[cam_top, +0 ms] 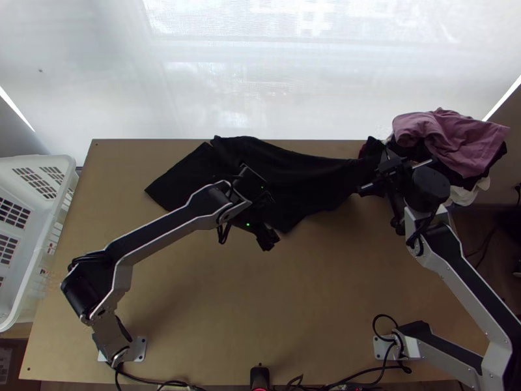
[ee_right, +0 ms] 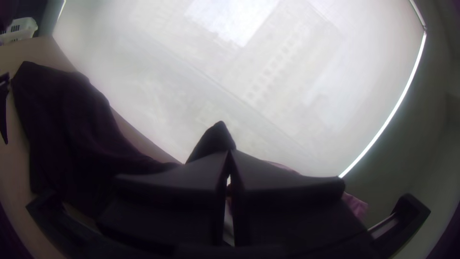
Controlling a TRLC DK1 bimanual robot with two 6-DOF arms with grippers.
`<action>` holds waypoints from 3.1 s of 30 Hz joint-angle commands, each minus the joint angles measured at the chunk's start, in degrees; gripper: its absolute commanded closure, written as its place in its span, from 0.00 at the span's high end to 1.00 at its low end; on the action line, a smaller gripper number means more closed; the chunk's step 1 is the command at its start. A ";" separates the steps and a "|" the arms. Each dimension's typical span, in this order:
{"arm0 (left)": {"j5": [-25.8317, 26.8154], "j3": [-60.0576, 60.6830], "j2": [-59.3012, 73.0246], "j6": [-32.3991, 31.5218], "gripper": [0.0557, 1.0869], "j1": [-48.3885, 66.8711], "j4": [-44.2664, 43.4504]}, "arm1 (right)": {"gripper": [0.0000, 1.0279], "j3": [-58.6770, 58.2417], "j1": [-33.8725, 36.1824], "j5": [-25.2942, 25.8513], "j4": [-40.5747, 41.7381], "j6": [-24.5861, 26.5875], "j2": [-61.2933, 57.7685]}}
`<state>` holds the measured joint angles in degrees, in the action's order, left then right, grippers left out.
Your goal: Fold the t-shirt
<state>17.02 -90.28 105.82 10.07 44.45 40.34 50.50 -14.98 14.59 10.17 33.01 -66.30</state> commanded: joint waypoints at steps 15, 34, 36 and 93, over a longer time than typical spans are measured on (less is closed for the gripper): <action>-16.40 -3.50 13.01 -2.24 0.89 6.18 -11.68 | 0.03 -2.42 0.66 0.18 -2.09 -5.51 5.48; -20.53 -5.26 18.46 -1.80 0.62 4.86 -12.74 | 0.03 -3.22 0.83 0.18 -2.44 -6.56 6.10; -20.53 -5.17 18.37 -1.72 0.44 4.33 -12.74 | 0.03 -2.95 0.83 0.18 -2.62 -6.56 6.10; -14.64 -23.19 -45.18 -6.11 0.03 -32.41 -1.40 | 0.02 51.80 -8.48 0.79 -29.16 -6.12 7.15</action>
<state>3.01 -110.13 66.30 4.21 12.91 38.74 96.01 -21.65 15.03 -17.50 27.18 -60.71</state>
